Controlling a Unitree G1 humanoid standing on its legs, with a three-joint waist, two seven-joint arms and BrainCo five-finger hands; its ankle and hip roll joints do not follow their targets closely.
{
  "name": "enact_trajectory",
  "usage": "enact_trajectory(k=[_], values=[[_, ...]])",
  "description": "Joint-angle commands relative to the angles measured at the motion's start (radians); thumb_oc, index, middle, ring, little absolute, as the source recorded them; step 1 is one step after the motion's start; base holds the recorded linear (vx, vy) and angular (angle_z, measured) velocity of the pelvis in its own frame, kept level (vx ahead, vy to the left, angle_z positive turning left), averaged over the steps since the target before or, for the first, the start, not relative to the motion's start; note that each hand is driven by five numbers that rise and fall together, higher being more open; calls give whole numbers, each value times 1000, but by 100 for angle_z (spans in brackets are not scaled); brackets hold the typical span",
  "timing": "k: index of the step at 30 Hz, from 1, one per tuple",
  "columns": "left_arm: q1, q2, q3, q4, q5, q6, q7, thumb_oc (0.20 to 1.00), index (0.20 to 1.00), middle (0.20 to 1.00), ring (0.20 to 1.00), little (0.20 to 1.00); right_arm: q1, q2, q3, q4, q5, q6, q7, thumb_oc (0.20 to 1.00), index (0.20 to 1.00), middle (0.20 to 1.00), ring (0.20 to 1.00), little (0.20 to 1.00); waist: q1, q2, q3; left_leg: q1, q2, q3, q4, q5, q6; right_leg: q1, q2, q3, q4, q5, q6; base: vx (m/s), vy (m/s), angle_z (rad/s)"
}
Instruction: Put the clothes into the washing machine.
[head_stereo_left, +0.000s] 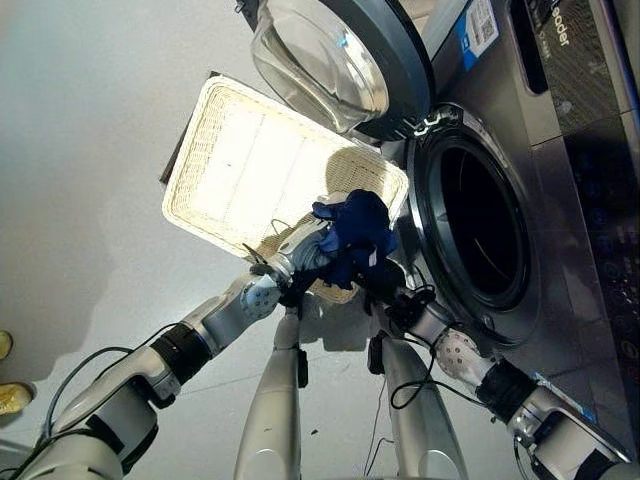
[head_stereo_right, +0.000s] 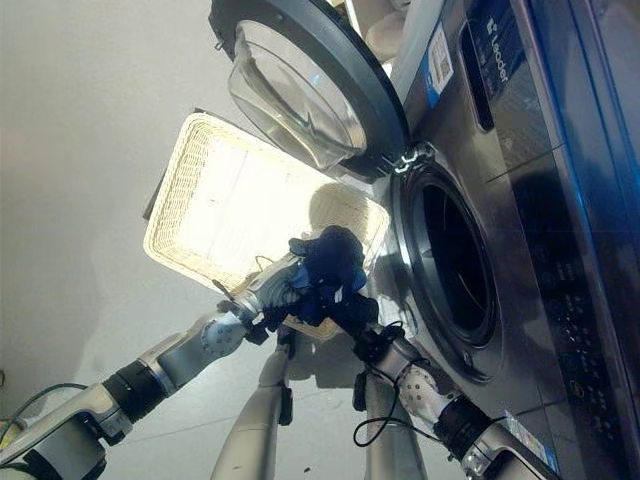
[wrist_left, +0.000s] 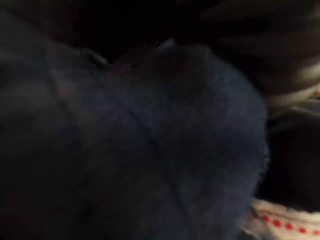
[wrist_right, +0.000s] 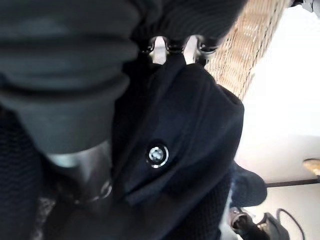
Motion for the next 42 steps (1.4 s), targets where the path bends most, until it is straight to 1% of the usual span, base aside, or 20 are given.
enact_trajectory(k=[1,2,7,8,9,10,11,12,13,23,24,26,27,29,30,33,34,37,39,42], values=[[7,-34,-38,-48,-11,-50,-52,200,200,200,200,200,-38,52,20,-170,44,-113,48,1000,1000,1000,1000,1000,-21,4,-13,-26,-99,18,3,-9,52,-5,36,12,25,-16,84,-1,47,-6],[12,-34,-38,-53,-18,-55,-59,200,200,200,200,200,-40,59,13,-166,63,-159,43,1000,1000,1000,1000,1000,-22,5,-13,-26,-102,20,-1,-9,52,-6,34,15,13,-9,85,-2,55,-7],[25,-39,-42,-73,-69,-55,-98,200,200,200,200,200,-36,86,-7,-154,86,-267,39,1000,1000,1000,1000,1000,-27,13,-13,-28,-109,29,-15,-6,55,-11,31,23,-15,13,90,-7,65,-13],[34,-42,-41,-75,-84,-63,-120,200,200,200,200,200,-33,93,-14,-143,109,-296,51,818,818,818,818,818,-27,17,-13,-28,-110,34,-16,-6,56,-11,29,25,-19,15,90,-3,59,-10],[38,-44,-43,-77,-90,-69,-131,200,200,200,200,200,-30,97,-20,-136,118,-318,59,523,523,523,523,523,-28,20,-13,-28,-111,35,-16,-6,56,-11,28,26,-20,17,91,-2,64,-8],[43,-45,-44,-79,-103,-74,-147,200,200,200,200,200,-25,104,-29,-130,127,-331,70,332,332,332,332,332,-29,23,-13,-28,-112,37,-15,-6,57,-11,26,26,-21,18,92,-3,47,-5],[46,-45,-44,-80,-111,-75,-155,200,200,200,200,200,-24,108,-34,-127,134,-341,75,200,200,200,200,200,-30,25,-13,-29,-113,39,-15,-7,57,-12,25,27,-21,19,92,-4,40,-5],[47,-45,-44,-80,-115,-77,-160,200,200,200,200,200,-24,110,-38,-123,142,-346,81,200,200,200,200,200,-30,27,-13,-29,-113,40,-14,-7,57,-12,24,27,-21,20,93,-7,63,-4],[54,-44,-50,-87,-143,-69,-184,200,200,200,200,200,-15,116,-52,-120,151,-377,96,200,200,200,200,200,-33,35,-13,-30,-115,44,-15,-8,59,-14,20,30,-23,23,95,-6,51,-3],[94,-47,-46,-59,-271,-54,-252,200,200,200,200,200,-2,127,-80,-108,146,-394,103,200,200,200,200,200,-34,50,-13,-24,-117,57,-22,-7,63,-9,10,32,-28,29,100,-2,14,-2],[101,-48,-44,-53,-271,-57,-266,241,241,241,241,241,-1,128,-84,-104,156,-392,108,200,200,200,200,200,-33,52,-13,-23,-117,59,-22,-7,64,-9,9,32,-25,28,99,0,0,0],[101,-48,-45,-52,-272,-56,-271,260,260,260,260,260,-1,130,-83,-103,159,-391,108,200,200,200,200,200,-33,53,-13,-24,-117,60,-22,-7,64,-10,9,32,-24,27,99,0,0,0],[106,-48,-49,-51,-265,-44,-293,438,438,438,438,438,-2,131,-88,-99,171,-382,107,200,200,200,200,200,-33,56,-13,-21,-117,59,-24,-7,66,-8,9,31,-20,24,99,0,0,0],[103,-47,-58,-45,-243,-38,-287,1000,1000,1000,1000,1000,0,134,-87,-93,178,-374,111,200,200,200,200,200,-33,58,-13,-26,-116,59,-22,-6,66,-12,10,32,-12,20,97,0,0,0],[102,-47,-59,-44,-241,-37,-284,1000,1000,1000,1000,1000,0,134,-87,-92,179,-373,112,200,200,200,200,200,-33,58,-13,-26,-116,59,-21,-6,66,-12,10,32,-11,19,97,0,0,0],[97,-46,-65,-29,-217,-11,-186,1000,1000,1000,1000,1000,-2,131,-83,-67,197,-342,105,200,200,200,200,200,-32,62,-13,-30,-116,55,-16,-6,67,-15,13,32,7,7,93,0,0,0],[97,-46,-65,-29,-217,-11,-186,1000,1000,1000,1000,1000,-2,131,-83,-67,197,-342,105,200,200,200,200,200,-32,62,-13,-30,-116,55,-16,-6,67,-15,13,32,7,7,93,8,-30,1],[107,-57,-39,30,-210,11,33,1000,1000,1000,1000,1000,3,127,-88,-22,207,-350,84,200,200,200,200,200,-26,67,-13,-23,-114,50,-8,-10,66,-5,15,31,26,-12,88,25,-59,2],[115,-62,-11,64,-226,32,150,1000,1000,1000,1000,1000,2,126,-109,8,229,-371,73,200,200,200,200,200,-22,70,-13,-24,-113,48,-3,-11,65,-5,16,28,40,-23,85,23,-72,10],[151,-87,75,147,-265,37,318,1000,1000,1000,1000,1000,-9,122,-188,86,316,-408,82,200,200,200,200,200,-10,78,-13,-26,-110,45,10,-14,61,-2,13,16,62,-43,80,21,-75,11]])
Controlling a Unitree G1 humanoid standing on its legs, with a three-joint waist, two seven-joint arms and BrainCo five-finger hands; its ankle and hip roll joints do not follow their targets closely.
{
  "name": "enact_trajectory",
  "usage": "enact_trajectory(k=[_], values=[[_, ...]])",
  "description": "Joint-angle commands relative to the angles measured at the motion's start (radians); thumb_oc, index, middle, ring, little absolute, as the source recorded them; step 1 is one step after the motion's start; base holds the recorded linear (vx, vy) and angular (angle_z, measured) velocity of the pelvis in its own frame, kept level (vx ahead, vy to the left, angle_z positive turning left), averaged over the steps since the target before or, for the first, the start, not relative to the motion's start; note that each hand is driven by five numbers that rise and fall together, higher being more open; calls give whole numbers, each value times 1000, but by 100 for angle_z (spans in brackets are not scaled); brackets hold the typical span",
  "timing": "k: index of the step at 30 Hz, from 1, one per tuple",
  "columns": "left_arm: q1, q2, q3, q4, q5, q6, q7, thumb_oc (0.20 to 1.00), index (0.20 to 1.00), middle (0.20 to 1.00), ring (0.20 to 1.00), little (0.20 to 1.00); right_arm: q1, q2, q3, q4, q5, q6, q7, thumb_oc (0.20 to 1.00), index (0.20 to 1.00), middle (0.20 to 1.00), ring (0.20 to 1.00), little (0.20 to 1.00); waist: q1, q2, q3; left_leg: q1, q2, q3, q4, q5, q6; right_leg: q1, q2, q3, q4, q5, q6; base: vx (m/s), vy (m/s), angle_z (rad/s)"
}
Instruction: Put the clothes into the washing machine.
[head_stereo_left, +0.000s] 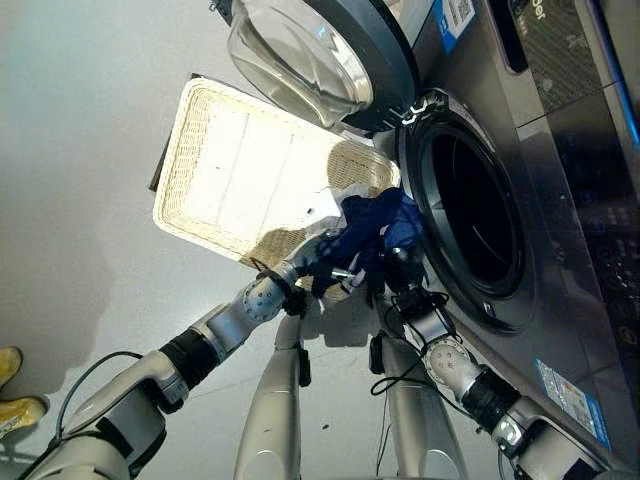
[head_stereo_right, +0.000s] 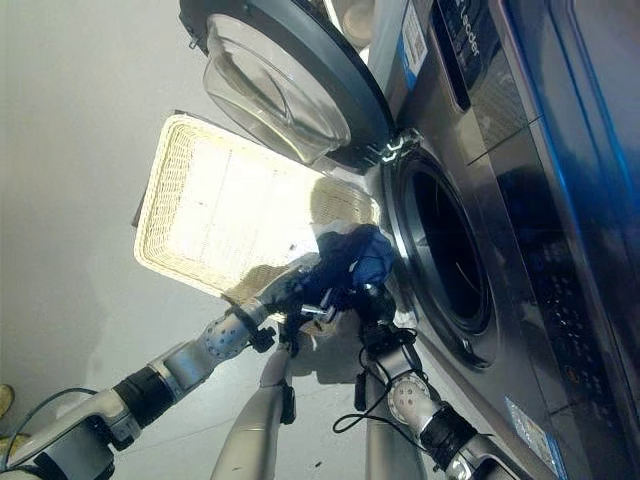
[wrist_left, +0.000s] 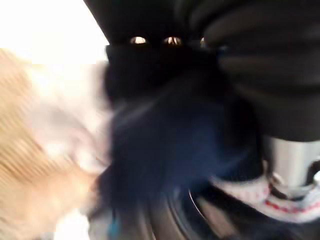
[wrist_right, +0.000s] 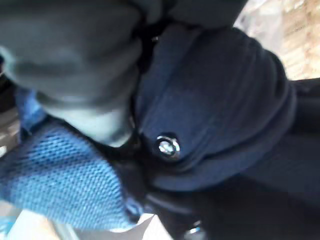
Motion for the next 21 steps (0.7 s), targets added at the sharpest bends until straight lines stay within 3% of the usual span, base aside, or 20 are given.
enact_trajectory(k=[1,5,11,12,14,15,18,21], values=[[98,-27,79,14,-33,-2,191,1000,1000,1000,1000,1000,-31,18,-123,-16,107,-94,47,200,200,200,200,200,-9,76,-11,-30,-106,10,17,-24,50,-15,13,-10,119,-94,75,25,-66,12],[132,-50,171,63,-127,-20,238,1000,1000,1000,1000,1000,-68,5,-236,51,135,-153,6,200,200,200,200,200,2,89,-11,-30,-104,11,27,-26,44,-12,9,-25,130,-101,70,23,-45,10],[173,-101,297,176,-294,-85,160,1000,1000,1000,1000,1000,-170,-34,-438,188,241,-180,-40,200,200,200,200,200,18,105,-11,-24,-101,14,35,-31,35,-5,5,-46,146,-120,66,28,-68,5],[189,-112,328,211,-325,-103,131,1000,1000,1000,1000,1000,-226,-68,-528,250,299,-213,-77,200,200,200,200,200,21,112,-11,-16,-101,13,36,-40,32,1,7,-49,157,-138,64,18,-98,3],[195,-114,333,217,-339,-108,126,1000,1000,1000,1000,1000,-252,-90,-560,274,318,-246,-103,200,200,200,200,200,23,116,-11,-18,-101,12,39,-42,31,-2,8,-49,160,-141,63,34,-65,3],[220,-118,342,216,-350,-115,120,1000,1000,1000,1000,1000,-301,-143,-624,318,329,-302,-153,200,200,200,200,200,25,125,-11,-21,-101,9,44,-46,31,-6,13,-44,167,-149,59,49,-65,3],[239,-111,347,216,-359,-121,114,1000,1000,1000,1000,1000,-350,-203,-679,353,369,-382,-205,200,200,200,200,200,28,131,-11,-37,-101,7,51,-44,32,-22,17,-43,171,-145,54,1,-55,8],[269,-93,343,202,-357,-124,103,1000,1000,1000,1000,1000,-392,-316,-741,435,349,-474,-319,200,200,200,200,200,29,133,-11,-52,-99,6,60,-47,34,-33,21,-43,176,-145,53,22,-72,-1]])
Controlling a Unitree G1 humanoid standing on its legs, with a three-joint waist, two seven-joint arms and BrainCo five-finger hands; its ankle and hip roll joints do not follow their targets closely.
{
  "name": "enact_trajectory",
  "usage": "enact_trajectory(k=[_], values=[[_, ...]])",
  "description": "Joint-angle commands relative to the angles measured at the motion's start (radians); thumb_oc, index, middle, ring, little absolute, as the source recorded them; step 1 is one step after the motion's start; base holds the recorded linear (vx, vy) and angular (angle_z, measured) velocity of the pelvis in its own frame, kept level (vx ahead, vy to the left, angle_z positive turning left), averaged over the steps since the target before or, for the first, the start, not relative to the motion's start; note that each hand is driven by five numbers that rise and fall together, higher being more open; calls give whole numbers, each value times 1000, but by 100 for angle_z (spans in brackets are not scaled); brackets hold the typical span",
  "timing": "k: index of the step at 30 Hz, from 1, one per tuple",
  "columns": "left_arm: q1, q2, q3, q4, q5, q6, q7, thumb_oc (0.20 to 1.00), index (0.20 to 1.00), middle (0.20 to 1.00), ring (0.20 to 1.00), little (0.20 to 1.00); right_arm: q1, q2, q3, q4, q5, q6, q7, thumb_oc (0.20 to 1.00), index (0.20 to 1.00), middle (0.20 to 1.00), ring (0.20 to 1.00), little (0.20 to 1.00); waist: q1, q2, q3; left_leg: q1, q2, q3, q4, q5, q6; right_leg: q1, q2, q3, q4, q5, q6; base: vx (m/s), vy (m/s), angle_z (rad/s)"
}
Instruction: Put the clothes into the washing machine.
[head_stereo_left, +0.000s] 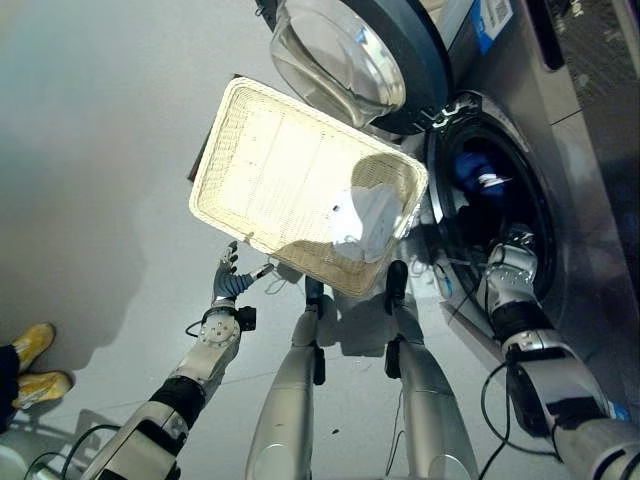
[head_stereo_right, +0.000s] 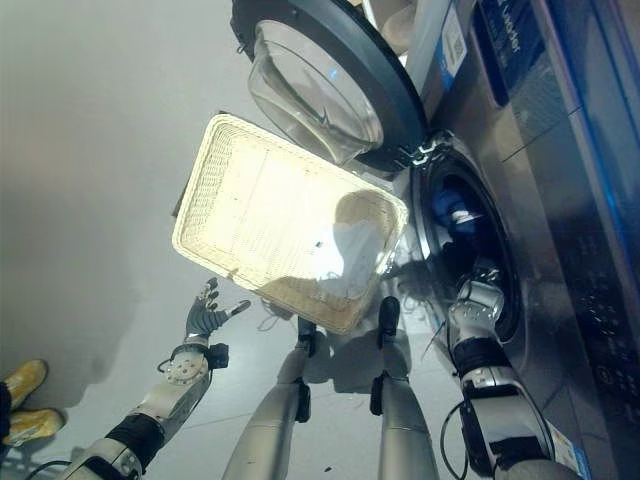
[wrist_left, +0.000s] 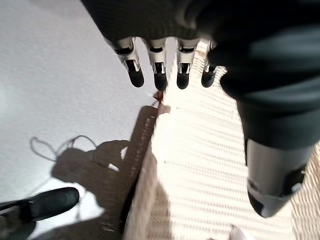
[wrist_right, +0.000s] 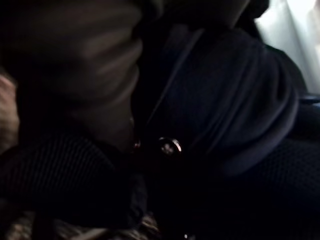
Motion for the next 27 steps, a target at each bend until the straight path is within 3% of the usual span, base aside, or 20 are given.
enact_trajectory(k=[1,4,7,8,9,10,11,12,13,14,15,16,17,18,20,23,25,26,27], values=[[30,28,16,-45,-11,-40,-13,1000,1000,1000,1000,1000,1,-232,-68,-15,-27,-186,-110,200,200,200,200,200,-11,24,-15,-22,-83,39,56,-71,28,-17,44,-10,162,-149,50,51,-72,-2],[50,52,17,-68,-23,-36,-20,1000,1000,1000,1000,1000,-7,-315,-100,-9,-67,-274,-212,200,200,200,200,200,-17,21,-15,-28,-79,37,54,-71,31,-25,49,-6,167,-150,50,22,-58,2],[67,86,11,-106,-34,-29,-13,1000,1000,1000,1000,1000,11,-402,-180,-40,27,-505,-327,200,200,200,200,200,-29,17,-15,-55,-72,38,46,-57,26,-49,57,0,174,-145,49,10,-105,-3],[66,94,8,-118,-41,-20,-13,1000,1000,1000,1000,1000,24,-417,-198,-31,67,-515,-309,391,391,391,391,391,-34,18,-15,-63,-72,37,50,-55,25,-58,60,3,179,-143,47,33,-66,-10],[65,97,5,-124,-44,-16,-12,1000,1000,1000,1000,1000,28,-423,-201,-26,86,-511,-294,645,645,645,645,645,-33,19,-15,-65,-72,36,52,-54,24,-61,61,4,182,-143,47,40,-42,-10],[61,101,0,-134,-50,-10,-10,1000,1000,1000,1000,1000,32,-432,-200,-21,125,-471,-261,1000,1000,1000,1000,1000,-34,20,-15,-67,-73,35,59,-56,25,-64,62,5,188,-145,45,25,-29,-9],[61,101,0,-136,-52,-8,-9,1000,1000,1000,1000,1000,31,-434,-200,-17,125,-461,-255,1000,1000,1000,1000,1000,-34,20,-15,-68,-73,36,61,-56,24,-66,62,6,190,-146,45,27,-40,-6],[51,104,-5,-141,-61,-7,-11,1000,1000,1000,1000,1000,18,-428,-185,-26,125,-383,-238,1000,1000,1000,1000,1000,-35,26,-15,-72,-75,38,71,-57,24,-71,62,8,195,-147,43,9,-18,-5],[51,103,-4,-140,-62,-7,-12,1000,1000,1000,1000,1000,17,-429,-186,-24,125,-380,-237,1000,1000,1000,1000,1000,-35,25,-15,-73,-75,39,72,-58,24,-72,62,9,195,-147,43,36,-36,-5],[43,99,-8,-138,-59,-7,-10,1000,1000,1000,1000,1000,11,-412,-174,-42,125,-311,-222,1000,1000,1000,1000,1000,-37,28,-15,-65,-77,40,76,-66,22,-65,61,11,197,-157,43,20,-67,-7],[12,102,-15,-141,-60,-8,-9,1000,1000,1000,1000,1000,-2,-365,-137,-32,125,-110,-194,1000,1000,1000,1000,1000,-35,34,-15,-82,-80,42,90,-59,19,-78,58,8,198,-148,38,19,-73,-7],[3,103,-16,-142,-62,-7,-9,1000,1000,1000,1000,1000,-2,-355,-127,-24,125,-50,-185,1000,1000,1000,1000,1000,-34,35,-15,-88,-81,42,94,-57,18,-82,58,8,197,-145,37,17,-68,-8],[-5,105,-21,-144,-61,-6,-6,1000,1000,1000,1000,1000,4,-341,-108,0,125,61,-156,1000,1000,1000,1000,1000,-34,36,-15,-82,-84,41,98,-65,17,-75,56,8,201,-154,38,29,-52,-7],[-31,112,-33,-152,-46,-3,10,1000,1000,1000,1000,1000,7,-331,-33,88,91,335,-103,1000,1000,1000,1000,1000,-29,37,-15,-86,-85,42,102,-64,17,-75,52,4,202,-155,36,13,-67,-8],[-75,153,-36,-190,-1,17,40,1000,1000,1000,1000,1000,-12,-315,91,114,-74,652,-46,1000,1000,1000,1000,1000,-24,40,-15,-104,-82,48,111,-59,14,-88,50,-2,207,-156,32,-9,-100,-4],[-121,214,-33,-219,8,21,58,1000,1000,1000,1000,1000,5,-317,156,176,-187,783,102,1000,1000,1000,1000,1000,-17,35,-15,-125,-76,54,128,-58,10,-102,46,-16,224,-164,27,3,-117,0],[-145,225,-14,-242,32,5,89,1000,1000,1000,1000,1000,9,-291,157,239,-183,744,212,1000,1000,1000,1000,1000,-11,38,-15,-128,-78,52,140,-65,11,-105,43,-23,236,-175,24,26,-77,-1],[-149,225,-10,-244,34,5,90,1000,1000,1000,1000,1000,3,-290,156,240,-181,741,214,1000,1000,1000,1000,1000,-10,38,-15,-138,-77,53,140,-59,11,-113,44,-23,234,-167,23,14,-33,4],[-156,219,5,-263,72,1,117,1000,1000,1000,1000,1000,-3,-264,140,240,-183,692,220,1000,1000,1000,1000,1000,-8,43,-15,-123,-79,52,137,-70,10,-103,42,-24,237,-180,25,-7,3,5]])
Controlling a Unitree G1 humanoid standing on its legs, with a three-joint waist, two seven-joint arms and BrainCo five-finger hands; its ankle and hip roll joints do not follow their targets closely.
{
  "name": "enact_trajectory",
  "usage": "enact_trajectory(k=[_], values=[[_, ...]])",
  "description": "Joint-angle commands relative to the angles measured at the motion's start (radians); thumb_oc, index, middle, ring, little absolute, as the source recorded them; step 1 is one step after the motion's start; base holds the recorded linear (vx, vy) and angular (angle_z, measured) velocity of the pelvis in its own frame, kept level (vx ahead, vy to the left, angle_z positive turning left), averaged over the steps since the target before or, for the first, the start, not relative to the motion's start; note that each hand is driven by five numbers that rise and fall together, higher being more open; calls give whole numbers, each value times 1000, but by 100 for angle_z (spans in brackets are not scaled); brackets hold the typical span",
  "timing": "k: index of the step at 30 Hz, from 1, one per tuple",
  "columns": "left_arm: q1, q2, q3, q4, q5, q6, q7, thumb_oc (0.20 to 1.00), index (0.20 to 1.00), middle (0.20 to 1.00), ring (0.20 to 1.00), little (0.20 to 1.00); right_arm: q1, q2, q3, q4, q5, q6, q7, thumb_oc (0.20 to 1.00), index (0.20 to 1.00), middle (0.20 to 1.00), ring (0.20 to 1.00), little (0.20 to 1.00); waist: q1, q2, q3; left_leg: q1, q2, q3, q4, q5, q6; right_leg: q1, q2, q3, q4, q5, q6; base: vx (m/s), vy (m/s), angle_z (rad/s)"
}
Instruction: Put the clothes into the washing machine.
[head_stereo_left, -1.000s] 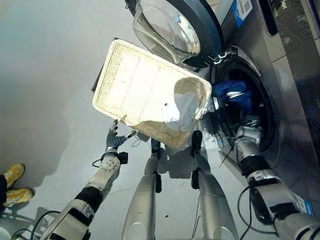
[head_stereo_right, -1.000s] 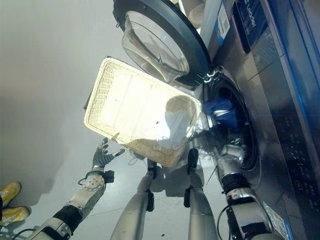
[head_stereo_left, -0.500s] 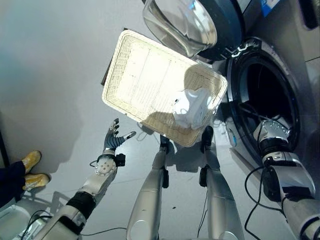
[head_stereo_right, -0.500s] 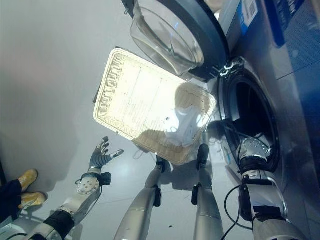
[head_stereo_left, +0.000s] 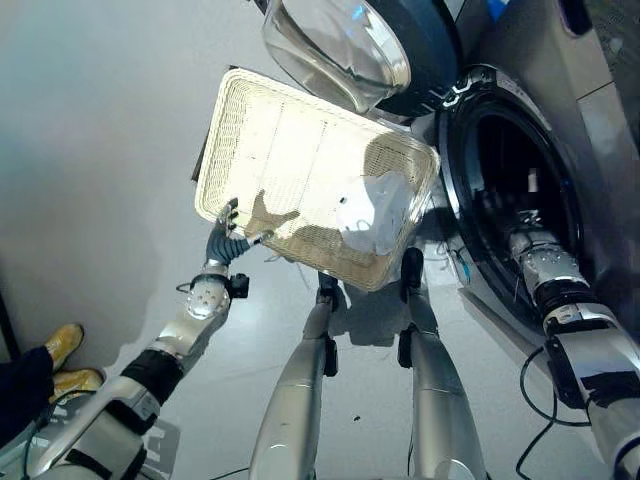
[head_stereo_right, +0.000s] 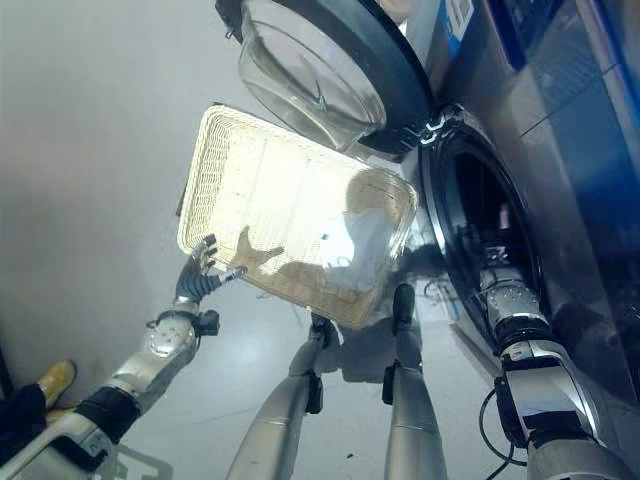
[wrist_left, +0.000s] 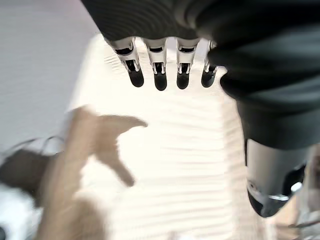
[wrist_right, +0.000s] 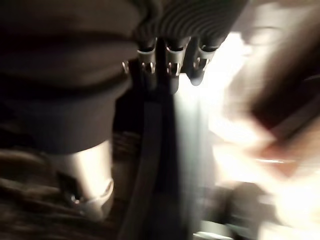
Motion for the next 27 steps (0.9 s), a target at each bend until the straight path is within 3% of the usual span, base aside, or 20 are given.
enact_trajectory(k=[1,3,4,6,7,8,9,14,20,23,27], values=[[3,-11,71,-34,143,-23,83,1000,1000,1000,1000,1000,15,-94,-31,-45,-20,-131,53,1000,1000,1000,1000,1000,7,54,-18,-57,-51,4,69,-37,-14,-20,74,-67,179,-172,-1,-10,10,4],[-8,-14,72,-50,169,-5,89,1000,1000,1000,1000,1000,2,-81,-34,-64,-17,-180,27,1000,1000,1000,1000,1000,7,56,-18,-54,-51,6,66,-37,-16,-21,74,-67,178,-172,0,-5,24,-1],[-22,-13,70,-63,202,13,98,1000,1000,1000,1000,1000,-9,-58,-42,-114,6,-315,-20,1000,1000,1000,1000,1000,4,59,-18,-50,-50,10,60,-36,-18,-19,76,-65,175,-172,-1,-7,47,-2],[-25,-13,69,-68,217,18,103,1000,1000,1000,1000,1000,-11,-46,-47,-148,18,-395,-54,1000,1000,1000,1000,1000,2,60,-18,-49,-49,12,58,-35,-19,-19,77,-63,174,-171,-1,-20,57,-3],[-33,-11,69,-75,236,27,112,1000,1000,1000,1000,1000,-8,-26,-64,-209,26,-488,-92,1000,1000,1000,1000,1000,-3,61,-18,-58,-47,16,56,-27,-19,-29,80,-60,170,-160,-1,-14,61,-5],[-33,-11,69,-75,236,27,112,1000,1000,1000,1000,1000,-8,-26,-64,-209,26,-488,-92,1000,1000,1000,1000,1000,-3,61,-18,-58,-47,16,56,-27,-19,-29,80,-60,170,-160,-1,-24,169,-5],[-43,-12,60,-81,244,44,110,1000,1000,1000,1000,1000,15,9,-94,-275,-29,-620,-122,1000,1000,1000,1000,1000,-17,64,-18,-51,-46,24,53,-27,-19,-25,84,-51,165,-158,-1,-1,161,-4],[-90,-38,48,-41,250,90,79,1000,1000,1000,1000,1000,112,99,-101,-501,-235,-828,-238,1000,1000,1000,1000,1000,-55,58,-18,-55,-41,46,55,-27,-15,-37,96,-18,158,-150,-1,-8,142,-11],[-104,-59,0,6,225,172,-49,1000,1000,1000,1000,1000,284,183,-41,-661,-431,-815,-328,1000,1000,1000,1000,1000,-101,51,-18,-55,-37,77,47,-20,-15,-49,105,15,149,-139,1,-3,128,-11],[-158,-51,-93,56,231,243,-173,1000,1000,1000,1000,1000,376,193,61,-651,-568,-708,-323,1000,1000,1000,1000,1000,-142,55,-18,-44,-37,113,43,-23,-16,-51,106,46,137,-132,3,18,239,-13],[-242,-41,-191,91,264,322,-263,1000,1000,1000,1000,1000,408,184,166,-612,-701,-628,-303,1000,1000,1000,1000,1000,-172,58,-18,-46,-39,144,47,-24,-18,-58,100,64,120,-118,5,-4,144,-26]])
